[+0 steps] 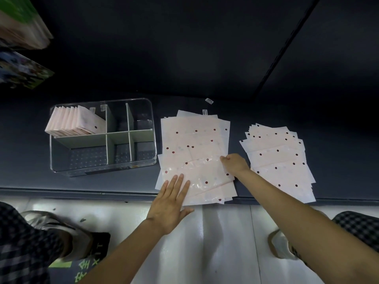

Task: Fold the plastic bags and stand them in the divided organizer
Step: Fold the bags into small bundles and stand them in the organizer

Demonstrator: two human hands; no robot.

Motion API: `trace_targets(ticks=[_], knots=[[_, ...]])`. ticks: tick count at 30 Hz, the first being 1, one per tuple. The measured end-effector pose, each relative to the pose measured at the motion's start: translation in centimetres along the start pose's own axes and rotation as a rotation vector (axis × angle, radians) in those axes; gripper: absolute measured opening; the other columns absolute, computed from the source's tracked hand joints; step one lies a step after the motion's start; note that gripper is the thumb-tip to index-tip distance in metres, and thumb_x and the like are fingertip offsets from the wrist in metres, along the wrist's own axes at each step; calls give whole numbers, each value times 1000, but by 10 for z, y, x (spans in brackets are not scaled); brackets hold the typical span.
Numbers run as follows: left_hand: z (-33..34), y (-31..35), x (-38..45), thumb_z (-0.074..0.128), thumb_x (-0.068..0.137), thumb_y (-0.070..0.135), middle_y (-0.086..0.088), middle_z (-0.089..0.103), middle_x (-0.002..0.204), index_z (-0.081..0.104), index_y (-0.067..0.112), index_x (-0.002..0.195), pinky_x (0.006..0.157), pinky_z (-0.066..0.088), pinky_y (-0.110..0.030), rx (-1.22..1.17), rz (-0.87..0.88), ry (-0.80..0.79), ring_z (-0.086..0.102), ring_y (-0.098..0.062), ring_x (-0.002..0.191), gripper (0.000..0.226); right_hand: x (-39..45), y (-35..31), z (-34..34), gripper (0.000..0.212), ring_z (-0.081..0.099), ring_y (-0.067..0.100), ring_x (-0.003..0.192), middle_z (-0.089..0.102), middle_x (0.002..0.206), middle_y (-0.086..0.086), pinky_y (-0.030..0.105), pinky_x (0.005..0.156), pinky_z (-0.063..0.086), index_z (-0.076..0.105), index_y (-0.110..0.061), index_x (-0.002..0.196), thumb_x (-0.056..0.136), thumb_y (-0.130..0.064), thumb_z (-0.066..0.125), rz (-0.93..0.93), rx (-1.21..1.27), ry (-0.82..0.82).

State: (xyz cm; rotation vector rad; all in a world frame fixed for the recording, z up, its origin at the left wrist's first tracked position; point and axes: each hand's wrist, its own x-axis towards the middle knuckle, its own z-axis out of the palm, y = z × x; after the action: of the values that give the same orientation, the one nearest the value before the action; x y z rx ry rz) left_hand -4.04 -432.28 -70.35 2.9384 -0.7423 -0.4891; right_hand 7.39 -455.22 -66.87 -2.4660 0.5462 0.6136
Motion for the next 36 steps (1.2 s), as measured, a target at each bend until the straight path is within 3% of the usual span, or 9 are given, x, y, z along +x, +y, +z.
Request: trace_targets(ticks=[4,9,14,17,22,24,26,32,36], knots=[[5,2,1,-1,86,68,-9,-37,148,-35,24,138,117,-13,-43,47,-1,-4,-32,-27,138,77,-33,3,14,25,56,35,95,60,102,14,38,77,46,57,-5,108,95,-25,47,-359,-382,451],[8,1,2,5,90,67,-12,-38,148,-33,21,140,116,-14,-44,78,6,-10,-34,-28,137,78,-91,31,63,53,46,25,130,49,141,8,44,106,38,50,-7,134,95,-40,39,-1031,-575,195],[6,-1,1,5,89,68,-11,-38,148,-33,21,141,116,-14,-43,91,17,2,-33,-28,137,79,-88,82,54,77,-13,19,145,-15,156,2,35,116,-10,-8,-13,148,92,-62,13,-814,-728,-10],[5,-2,0,3,88,68,-11,-36,148,-32,23,141,116,-14,-43,88,29,1,-33,-29,137,77,-84,99,34,82,-2,20,146,-4,157,3,33,116,-11,4,-9,149,89,-64,1,-708,-733,112],[-1,-3,-1,-5,83,68,-13,-36,148,-30,41,139,116,-14,-43,42,75,-13,-32,-31,137,66,-82,80,13,44,65,25,106,69,114,5,37,103,40,74,-8,101,91,-40,45,-785,-523,391],[-3,-4,0,-6,82,68,-13,-35,148,-26,46,139,116,-15,-44,26,86,-17,-31,-31,138,64,-79,66,13,18,69,23,91,72,101,2,34,85,53,75,-12,91,79,-25,73,-889,-439,395],[-3,-5,0,-3,83,69,-14,-35,149,-22,48,139,117,-14,-43,12,96,-31,-31,-31,138,63,-77,58,17,24,68,19,78,71,89,-1,27,71,53,74,-16,84,64,-17,86,-948,-455,325],[-8,-6,1,6,87,69,-12,-32,150,-13,50,143,117,-13,-41,-29,94,-63,-31,-28,139,63,-69,43,16,34,62,16,58,67,71,-3,20,51,49,71,-17,63,39,-3,91,-991,-668,293],[-12,-6,1,25,89,68,-6,-18,157,-5,43,147,117,-11,-34,-149,33,-38,-18,-21,144,70,-71,33,16,21,57,16,52,61,62,-2,21,47,46,65,-14,58,52,-5,83,-1018,-690,320]])
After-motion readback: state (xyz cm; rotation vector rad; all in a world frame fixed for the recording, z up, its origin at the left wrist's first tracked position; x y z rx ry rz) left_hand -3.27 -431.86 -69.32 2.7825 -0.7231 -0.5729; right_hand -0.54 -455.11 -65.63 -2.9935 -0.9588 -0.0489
